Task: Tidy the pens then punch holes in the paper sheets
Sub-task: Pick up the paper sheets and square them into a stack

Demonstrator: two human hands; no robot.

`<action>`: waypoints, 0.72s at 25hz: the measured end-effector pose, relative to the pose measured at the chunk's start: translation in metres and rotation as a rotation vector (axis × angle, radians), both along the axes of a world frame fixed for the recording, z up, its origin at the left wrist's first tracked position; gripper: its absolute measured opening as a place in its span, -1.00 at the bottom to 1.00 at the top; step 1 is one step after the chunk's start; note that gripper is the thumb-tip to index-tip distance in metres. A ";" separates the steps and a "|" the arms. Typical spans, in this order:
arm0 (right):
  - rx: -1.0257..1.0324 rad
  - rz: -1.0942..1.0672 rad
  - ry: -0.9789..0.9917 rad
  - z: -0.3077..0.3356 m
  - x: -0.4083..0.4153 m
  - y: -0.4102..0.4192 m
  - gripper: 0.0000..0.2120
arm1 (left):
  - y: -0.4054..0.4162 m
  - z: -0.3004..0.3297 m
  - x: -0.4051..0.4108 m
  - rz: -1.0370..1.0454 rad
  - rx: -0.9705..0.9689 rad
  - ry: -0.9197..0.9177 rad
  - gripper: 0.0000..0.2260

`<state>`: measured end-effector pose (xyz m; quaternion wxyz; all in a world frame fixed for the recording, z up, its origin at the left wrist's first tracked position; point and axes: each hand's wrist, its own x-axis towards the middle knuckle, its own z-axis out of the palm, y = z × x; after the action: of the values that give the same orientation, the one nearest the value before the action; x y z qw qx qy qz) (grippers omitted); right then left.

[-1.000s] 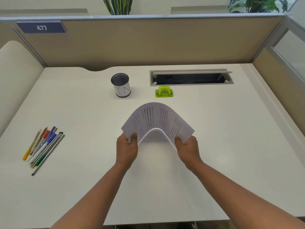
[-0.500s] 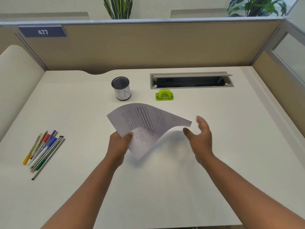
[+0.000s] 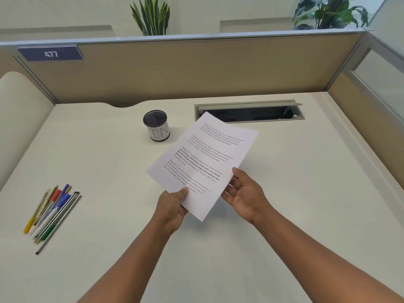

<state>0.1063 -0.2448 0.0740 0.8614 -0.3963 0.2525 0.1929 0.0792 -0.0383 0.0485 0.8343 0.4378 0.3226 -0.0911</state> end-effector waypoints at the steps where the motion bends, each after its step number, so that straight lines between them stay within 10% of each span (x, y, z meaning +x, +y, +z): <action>1: -0.004 0.000 -0.009 0.001 0.003 0.001 -0.73 | -0.001 -0.001 0.001 0.000 -0.005 -0.008 -0.67; 12: -0.343 -0.001 -0.081 -0.013 0.020 -0.013 -0.80 | 0.000 -0.014 0.006 -0.049 0.014 -0.033 -0.72; 18: -0.506 0.146 -0.055 -0.009 0.034 -0.060 -0.77 | 0.027 -0.005 0.043 -0.215 0.493 -0.004 -0.39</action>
<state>0.1401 -0.3048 0.0652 0.7253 -0.6213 0.2399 0.1743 0.1226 -0.0114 0.0437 0.6886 0.6595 0.2853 -0.0970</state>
